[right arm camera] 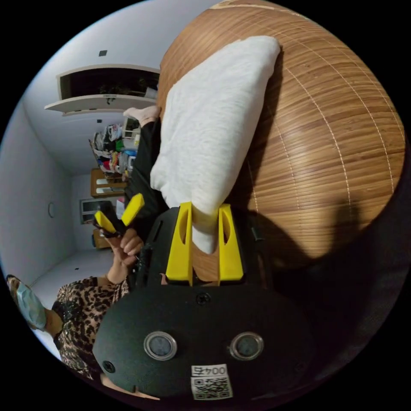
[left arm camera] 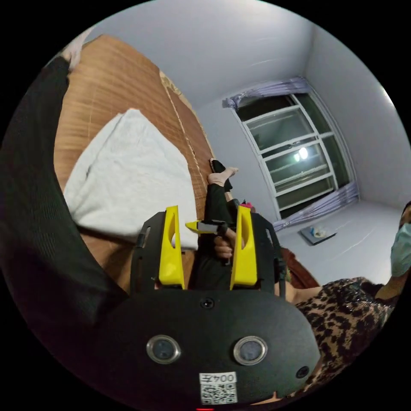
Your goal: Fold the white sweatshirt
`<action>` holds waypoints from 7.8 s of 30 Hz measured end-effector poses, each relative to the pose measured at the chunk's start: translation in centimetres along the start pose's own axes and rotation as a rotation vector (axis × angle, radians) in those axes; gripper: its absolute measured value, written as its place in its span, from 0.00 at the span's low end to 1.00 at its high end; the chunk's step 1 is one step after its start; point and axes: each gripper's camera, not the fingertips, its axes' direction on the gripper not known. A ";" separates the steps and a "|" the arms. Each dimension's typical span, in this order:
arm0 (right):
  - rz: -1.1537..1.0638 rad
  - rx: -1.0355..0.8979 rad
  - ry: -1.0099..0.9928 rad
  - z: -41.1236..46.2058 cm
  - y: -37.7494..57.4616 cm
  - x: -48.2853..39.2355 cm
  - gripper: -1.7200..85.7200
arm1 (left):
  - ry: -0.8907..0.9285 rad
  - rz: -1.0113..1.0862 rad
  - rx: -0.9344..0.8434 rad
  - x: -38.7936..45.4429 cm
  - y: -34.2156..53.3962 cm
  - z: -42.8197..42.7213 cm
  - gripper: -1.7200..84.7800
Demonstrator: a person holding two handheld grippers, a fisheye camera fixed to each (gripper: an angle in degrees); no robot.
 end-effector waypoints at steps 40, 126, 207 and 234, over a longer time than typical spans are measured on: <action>0.253 0.286 -0.348 -14.1 19.9 -14.6 0.23 | 0.114 -0.199 -0.137 -9.0 -1.2 4.2 0.07; 0.030 0.249 1.295 7.7 77.2 -66.1 0.20 | 0.053 0.181 -0.219 -7.2 -4.6 13.5 0.02; 0.853 0.368 0.852 -26.9 78.0 -52.3 0.12 | -0.390 0.721 -0.061 -10.8 -4.7 23.7 0.11; 0.449 1.109 0.801 -39.0 87.4 -49.8 0.17 | -0.276 0.776 -0.312 -27.3 5.6 42.2 0.14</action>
